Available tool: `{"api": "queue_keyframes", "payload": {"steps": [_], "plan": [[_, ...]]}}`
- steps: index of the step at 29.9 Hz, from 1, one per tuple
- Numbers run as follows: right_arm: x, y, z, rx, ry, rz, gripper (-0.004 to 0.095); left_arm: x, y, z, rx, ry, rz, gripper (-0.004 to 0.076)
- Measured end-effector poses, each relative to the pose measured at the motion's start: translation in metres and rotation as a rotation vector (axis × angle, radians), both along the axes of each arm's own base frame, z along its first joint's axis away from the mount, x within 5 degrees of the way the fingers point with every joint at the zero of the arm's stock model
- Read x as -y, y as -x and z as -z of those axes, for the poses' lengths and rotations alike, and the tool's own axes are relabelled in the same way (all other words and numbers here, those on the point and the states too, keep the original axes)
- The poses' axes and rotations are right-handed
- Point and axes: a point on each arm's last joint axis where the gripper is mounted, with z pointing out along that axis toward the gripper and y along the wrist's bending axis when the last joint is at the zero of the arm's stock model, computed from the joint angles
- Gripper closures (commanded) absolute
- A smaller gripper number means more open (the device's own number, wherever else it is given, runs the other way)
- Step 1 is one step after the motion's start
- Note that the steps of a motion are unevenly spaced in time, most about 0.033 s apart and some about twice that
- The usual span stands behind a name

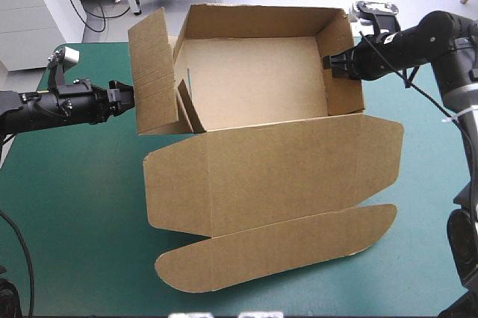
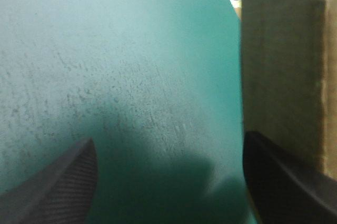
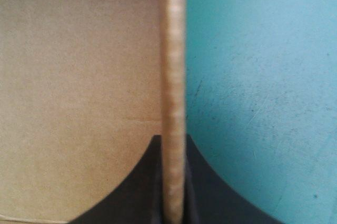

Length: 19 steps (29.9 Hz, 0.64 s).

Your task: Fold the box

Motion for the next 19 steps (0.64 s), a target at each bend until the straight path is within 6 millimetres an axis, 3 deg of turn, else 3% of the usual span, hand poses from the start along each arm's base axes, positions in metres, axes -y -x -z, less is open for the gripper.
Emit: {"api": "queue_keyframes", "payload": {"steps": [8, 19], "plan": [[-0.039, -0.022, 0.031, -0.041, -0.004, -0.06, 0.0927, 0.001, 0.0, -0.002, 0.016, 0.02, 0.01, 0.0176], [-0.058, -0.038, 0.052, -0.057, -0.027, -0.053, 0.0927, 0.003, 0.0, -0.005, 0.026, 0.061, 0.01, 0.0176]]}}
